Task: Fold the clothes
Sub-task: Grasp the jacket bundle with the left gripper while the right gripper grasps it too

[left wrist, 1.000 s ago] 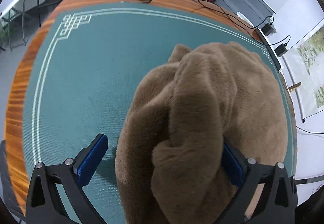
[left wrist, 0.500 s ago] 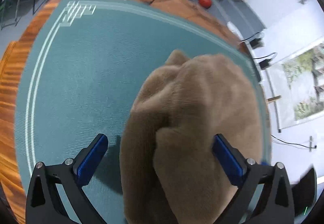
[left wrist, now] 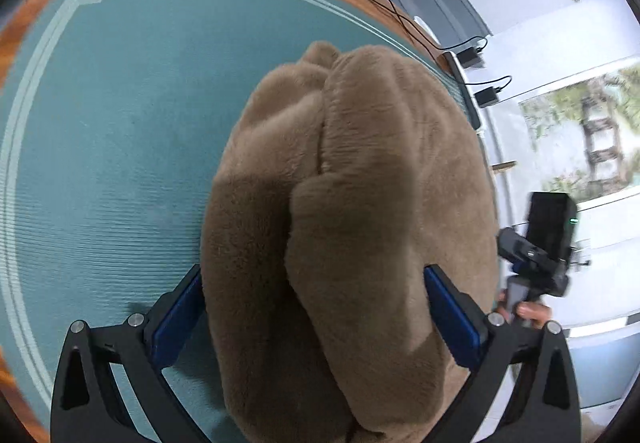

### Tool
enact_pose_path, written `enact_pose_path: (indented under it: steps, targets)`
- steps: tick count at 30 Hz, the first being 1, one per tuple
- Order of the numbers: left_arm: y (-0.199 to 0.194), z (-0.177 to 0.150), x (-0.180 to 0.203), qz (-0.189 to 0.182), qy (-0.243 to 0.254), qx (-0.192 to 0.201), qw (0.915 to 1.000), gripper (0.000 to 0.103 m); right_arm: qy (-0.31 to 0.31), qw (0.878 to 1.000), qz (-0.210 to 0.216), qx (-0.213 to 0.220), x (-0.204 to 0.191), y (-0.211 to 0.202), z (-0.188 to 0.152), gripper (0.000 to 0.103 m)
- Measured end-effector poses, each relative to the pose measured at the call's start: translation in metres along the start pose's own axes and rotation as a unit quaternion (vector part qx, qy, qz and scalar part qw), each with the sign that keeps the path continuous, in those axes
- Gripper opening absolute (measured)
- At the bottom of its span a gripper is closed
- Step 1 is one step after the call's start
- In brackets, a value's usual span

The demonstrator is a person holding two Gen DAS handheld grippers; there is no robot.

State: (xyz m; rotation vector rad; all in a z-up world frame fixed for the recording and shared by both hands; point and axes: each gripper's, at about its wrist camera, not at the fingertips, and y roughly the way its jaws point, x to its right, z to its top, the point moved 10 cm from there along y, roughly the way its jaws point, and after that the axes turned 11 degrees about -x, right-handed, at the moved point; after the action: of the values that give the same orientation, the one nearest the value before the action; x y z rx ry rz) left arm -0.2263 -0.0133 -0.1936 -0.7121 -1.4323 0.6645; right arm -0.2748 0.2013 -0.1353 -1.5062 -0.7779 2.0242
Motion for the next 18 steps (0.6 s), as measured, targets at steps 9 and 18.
enact_pose_path:
  steps: [9, 18]
  targets:
    - [0.002, 0.0, -0.001, -0.031, 0.012, 0.001, 0.9995, 0.103, 0.021, 0.999, 0.04, -0.019, -0.002, 0.018, -0.008, 0.102]
    - [0.022, 0.005, 0.029, -0.043, 0.035, -0.015, 0.9984, 0.102, 0.018, 0.997, 0.053, -0.046, -0.009, 0.035, -0.002, 0.102]
